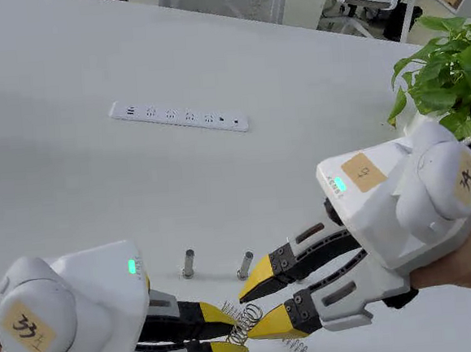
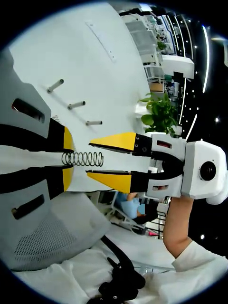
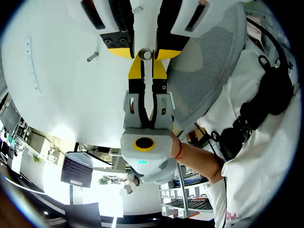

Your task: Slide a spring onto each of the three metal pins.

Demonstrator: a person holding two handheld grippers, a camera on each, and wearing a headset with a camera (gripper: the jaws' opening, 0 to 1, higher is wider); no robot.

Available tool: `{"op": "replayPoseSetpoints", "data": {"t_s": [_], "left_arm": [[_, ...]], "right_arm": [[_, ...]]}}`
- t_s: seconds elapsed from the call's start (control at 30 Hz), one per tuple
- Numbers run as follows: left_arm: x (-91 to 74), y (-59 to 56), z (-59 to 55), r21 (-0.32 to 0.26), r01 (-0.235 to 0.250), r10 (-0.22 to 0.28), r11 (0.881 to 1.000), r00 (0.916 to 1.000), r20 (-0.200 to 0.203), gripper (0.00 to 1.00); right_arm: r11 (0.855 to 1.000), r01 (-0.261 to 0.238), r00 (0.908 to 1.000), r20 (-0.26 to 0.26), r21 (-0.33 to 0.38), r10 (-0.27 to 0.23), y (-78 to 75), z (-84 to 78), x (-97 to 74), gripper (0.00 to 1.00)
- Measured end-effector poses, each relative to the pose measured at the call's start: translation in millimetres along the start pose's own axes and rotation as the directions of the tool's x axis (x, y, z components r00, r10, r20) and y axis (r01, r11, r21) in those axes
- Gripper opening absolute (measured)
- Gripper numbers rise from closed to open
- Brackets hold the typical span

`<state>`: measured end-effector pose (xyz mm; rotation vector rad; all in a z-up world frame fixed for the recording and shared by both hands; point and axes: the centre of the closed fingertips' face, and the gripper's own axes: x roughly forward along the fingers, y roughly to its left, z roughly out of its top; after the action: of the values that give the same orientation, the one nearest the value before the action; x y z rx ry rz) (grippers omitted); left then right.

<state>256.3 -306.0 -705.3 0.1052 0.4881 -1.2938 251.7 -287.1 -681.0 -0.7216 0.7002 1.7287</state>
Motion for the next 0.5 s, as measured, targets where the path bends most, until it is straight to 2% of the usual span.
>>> {"op": "replayPoseSetpoints", "data": {"t_s": [0.1, 0.23, 0.5], "left_arm": [[0.8, 0.8, 0.3, 0.003, -0.002, 0.002, 1.0, 1.0, 0.003, 0.07], [1.3, 1.4, -0.2, 0.008, -0.005, 0.005, 1.0, 1.0, 0.002, 0.07], [1.3, 3.7, 0.9, 0.004, -0.009, 0.009, 1.0, 0.9999, 0.01, 0.07]], "right_arm": [[0.999, -0.021, 0.9981, -0.059, -0.049, 0.018, -0.9, -1.3, 4.1, 0.13], [0.996, -0.044, 0.9932, -0.111, -0.081, 0.035, -2.5, -3.8, 7.4, 0.12], [0.99, -0.083, 0.9832, -0.171, -0.111, 0.063, -0.5, -10.2, 9.4, 0.09]]}}
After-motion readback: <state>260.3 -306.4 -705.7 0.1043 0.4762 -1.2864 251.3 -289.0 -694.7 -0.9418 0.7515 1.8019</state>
